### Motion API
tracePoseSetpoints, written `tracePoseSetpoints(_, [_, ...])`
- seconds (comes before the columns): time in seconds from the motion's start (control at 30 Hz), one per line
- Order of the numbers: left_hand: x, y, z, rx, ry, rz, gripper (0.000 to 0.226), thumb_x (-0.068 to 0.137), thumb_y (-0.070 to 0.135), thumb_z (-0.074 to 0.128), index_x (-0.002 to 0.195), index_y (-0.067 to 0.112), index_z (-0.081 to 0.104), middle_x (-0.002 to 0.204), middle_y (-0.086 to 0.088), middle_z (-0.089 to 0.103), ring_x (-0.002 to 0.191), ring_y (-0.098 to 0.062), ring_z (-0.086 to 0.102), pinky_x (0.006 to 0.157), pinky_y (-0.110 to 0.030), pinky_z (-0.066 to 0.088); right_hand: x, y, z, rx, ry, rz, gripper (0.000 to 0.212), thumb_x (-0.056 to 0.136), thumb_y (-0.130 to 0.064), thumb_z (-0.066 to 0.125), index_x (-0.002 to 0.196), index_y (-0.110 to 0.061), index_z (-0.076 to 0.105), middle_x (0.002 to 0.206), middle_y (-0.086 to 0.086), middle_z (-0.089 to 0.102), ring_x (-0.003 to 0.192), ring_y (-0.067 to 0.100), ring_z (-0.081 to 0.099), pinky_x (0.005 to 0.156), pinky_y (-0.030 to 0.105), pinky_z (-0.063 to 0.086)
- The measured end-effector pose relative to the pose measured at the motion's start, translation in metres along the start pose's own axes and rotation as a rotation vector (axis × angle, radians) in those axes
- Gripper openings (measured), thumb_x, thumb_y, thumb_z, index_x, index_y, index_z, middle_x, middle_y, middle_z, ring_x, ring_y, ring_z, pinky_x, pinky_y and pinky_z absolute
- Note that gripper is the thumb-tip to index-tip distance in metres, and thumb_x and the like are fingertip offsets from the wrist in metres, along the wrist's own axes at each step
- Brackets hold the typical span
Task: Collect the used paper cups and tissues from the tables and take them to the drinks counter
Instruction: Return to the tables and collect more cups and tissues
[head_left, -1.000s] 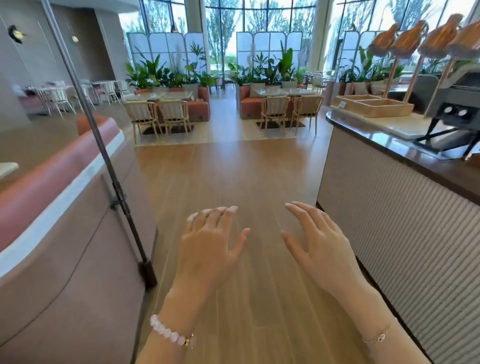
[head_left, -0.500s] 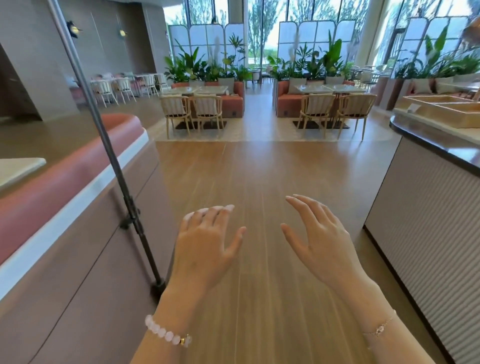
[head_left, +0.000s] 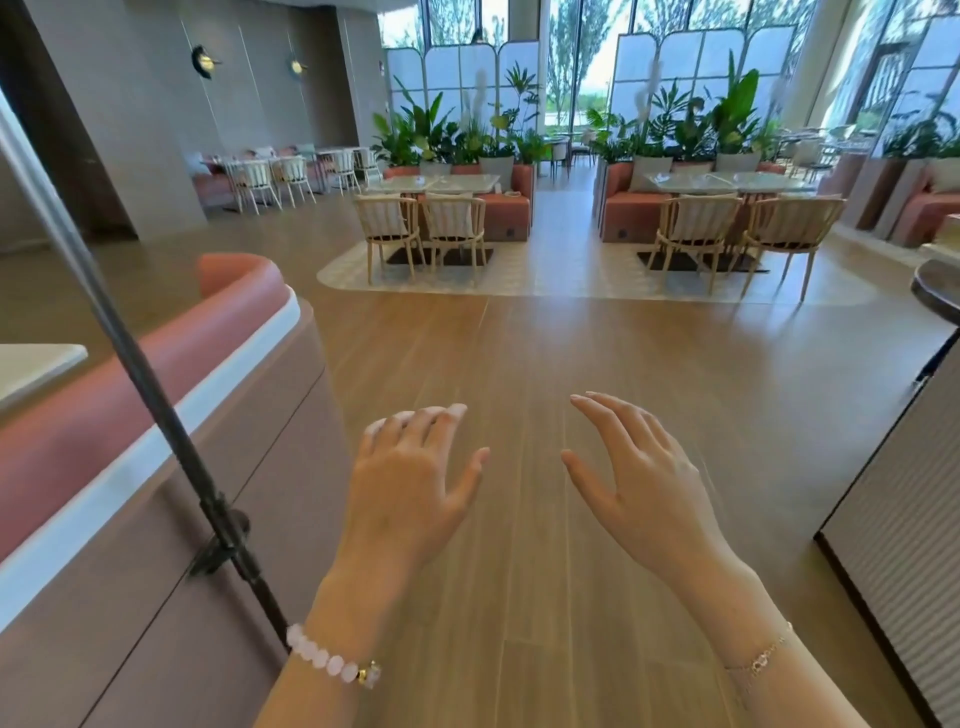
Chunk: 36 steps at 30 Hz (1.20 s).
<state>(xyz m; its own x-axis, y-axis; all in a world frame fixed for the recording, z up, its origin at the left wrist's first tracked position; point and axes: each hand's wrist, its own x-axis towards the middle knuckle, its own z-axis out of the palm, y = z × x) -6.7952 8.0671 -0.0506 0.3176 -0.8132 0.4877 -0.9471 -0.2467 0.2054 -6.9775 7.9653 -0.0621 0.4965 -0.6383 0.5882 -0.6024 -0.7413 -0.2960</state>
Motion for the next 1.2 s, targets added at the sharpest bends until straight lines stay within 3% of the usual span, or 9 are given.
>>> tracePoseSetpoints(0.17, [0.074,-0.027,0.045,-0.009,0.029,0.009,0.053,0.09,0.05,0.035,0.127,0.018,0.055,0.121,0.001,0.062,0.115,-0.023,0.053,0.102,-0.04,0.034,0.062,0.034,0.052,0.006,-0.025,0.005,0.057,0.09,-0.052,0.036,0.132,-0.018,0.053,0.131,-0.002,0.056,0.122,0.018,0.052,0.097,0.029,0.036])
tracePoseSetpoints(0.57, [0.313,-0.123,0.152,-0.024,0.073,0.048,0.055,0.088,0.052,0.032,0.123,0.018,0.058,0.116,0.001,0.065,0.109,-0.023,0.058,0.096,-0.042,0.041,0.285,0.094,0.187,-0.023,-0.036,0.017,0.058,0.09,-0.054,0.034,0.133,-0.018,0.051,0.133,-0.003,0.055,0.124,0.017,0.049,0.099,0.03,0.035])
tracePoseSetpoints(0.8, [0.414,-0.177,0.192,0.006,0.083,0.016,0.048,0.088,0.046,0.043,0.122,0.017,0.059,0.115,0.0,0.065,0.107,-0.024,0.059,0.096,-0.042,0.041,0.389,0.117,0.258,0.018,-0.04,0.014,0.049,0.093,-0.045,0.05,0.134,-0.017,0.052,0.133,-0.001,0.055,0.124,0.019,0.05,0.098,0.035,0.04])
tracePoseSetpoints(1.2, [0.583,-0.274,0.287,0.134,0.076,-0.096,0.056,0.089,0.05,0.032,0.122,0.015,0.059,0.113,-0.001,0.065,0.105,-0.023,0.06,0.093,-0.042,0.043,0.59,0.175,0.411,0.118,-0.041,-0.123,0.053,0.092,-0.049,0.043,0.133,-0.016,0.052,0.132,0.001,0.056,0.123,0.02,0.051,0.096,0.038,0.044])
